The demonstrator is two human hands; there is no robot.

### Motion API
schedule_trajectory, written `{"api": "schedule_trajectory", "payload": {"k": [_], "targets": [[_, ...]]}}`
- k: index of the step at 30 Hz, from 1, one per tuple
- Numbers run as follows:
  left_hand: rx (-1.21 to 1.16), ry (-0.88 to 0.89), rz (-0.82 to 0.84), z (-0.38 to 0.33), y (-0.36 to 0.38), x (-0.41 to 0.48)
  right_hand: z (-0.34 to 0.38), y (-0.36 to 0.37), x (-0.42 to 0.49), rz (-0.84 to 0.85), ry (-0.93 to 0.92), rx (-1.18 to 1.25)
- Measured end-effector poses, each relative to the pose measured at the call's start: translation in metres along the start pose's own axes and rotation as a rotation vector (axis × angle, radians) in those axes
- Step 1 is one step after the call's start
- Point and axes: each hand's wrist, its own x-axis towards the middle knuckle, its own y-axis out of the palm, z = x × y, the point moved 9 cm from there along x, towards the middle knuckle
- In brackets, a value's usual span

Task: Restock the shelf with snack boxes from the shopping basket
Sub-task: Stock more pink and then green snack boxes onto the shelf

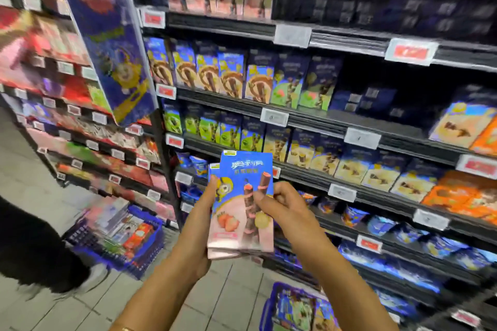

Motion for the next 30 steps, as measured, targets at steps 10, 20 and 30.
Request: {"api": "schedule_trajectory", "payload": {"k": [10,20,30], "targets": [[0.187,0.295,0.044,-0.158,0.03,0.098,0.11,0.001,0.12,-0.078,-0.266,-0.068],[0.176,0.428,0.019,-0.29,0.023,0.182,0.207,0.022,0.245,-0.034,-0.438,-0.066],[0.147,0.581,-0.072,-0.412,-0.054,0.21,0.296,0.043,0.362,-0.368,-0.673,-0.069]]}}
